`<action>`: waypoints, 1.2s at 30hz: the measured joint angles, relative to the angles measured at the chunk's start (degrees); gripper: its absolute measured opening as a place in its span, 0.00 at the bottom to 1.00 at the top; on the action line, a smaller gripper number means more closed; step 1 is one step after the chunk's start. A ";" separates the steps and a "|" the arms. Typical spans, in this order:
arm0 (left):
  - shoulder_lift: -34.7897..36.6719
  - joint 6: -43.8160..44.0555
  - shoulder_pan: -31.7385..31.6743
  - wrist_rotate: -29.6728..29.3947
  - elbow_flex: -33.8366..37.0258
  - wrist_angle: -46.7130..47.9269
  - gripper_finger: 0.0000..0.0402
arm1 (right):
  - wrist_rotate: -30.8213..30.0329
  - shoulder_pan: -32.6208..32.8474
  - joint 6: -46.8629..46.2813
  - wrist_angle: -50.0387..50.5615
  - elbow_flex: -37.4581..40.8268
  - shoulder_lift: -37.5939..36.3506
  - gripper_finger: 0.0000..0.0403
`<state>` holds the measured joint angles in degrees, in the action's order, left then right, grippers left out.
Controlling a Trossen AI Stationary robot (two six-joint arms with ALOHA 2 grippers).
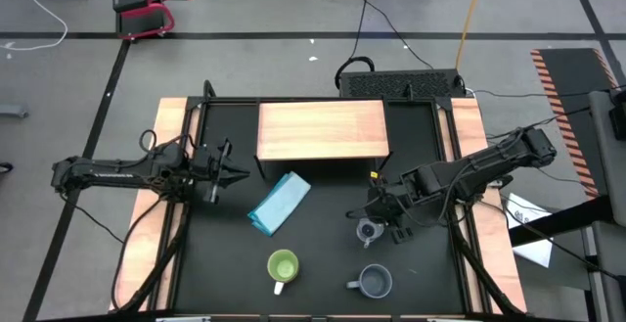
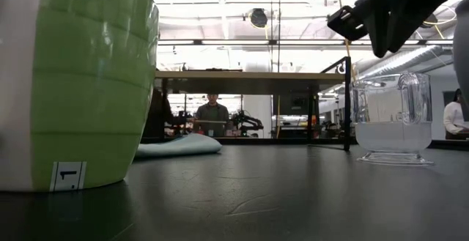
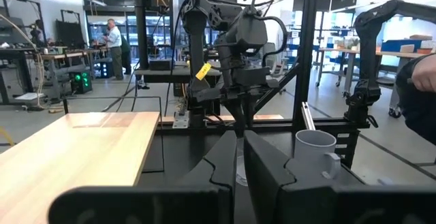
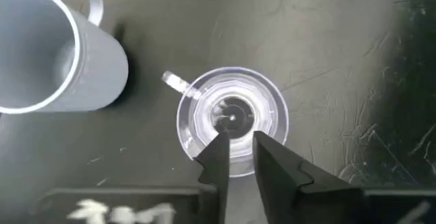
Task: Stack small to large cups/mugs on shelf
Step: Put the transparent mug on the shelf
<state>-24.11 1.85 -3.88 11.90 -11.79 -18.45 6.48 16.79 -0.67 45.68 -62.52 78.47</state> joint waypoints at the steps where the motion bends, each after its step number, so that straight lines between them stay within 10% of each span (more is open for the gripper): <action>1: 0.01 -0.38 0.00 0.00 0.00 0.03 0.08 | -0.06 -0.12 -0.04 0.02 0.00 0.01 0.19; 36: 0.00 -1.79 0.00 0.03 0.00 0.71 0.08 | 1.32 -4.80 8.04 -4.17 0.22 6.23 0.29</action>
<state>-24.11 0.05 -3.88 11.93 -11.79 -17.74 7.79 11.99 7.37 41.51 -62.30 84.71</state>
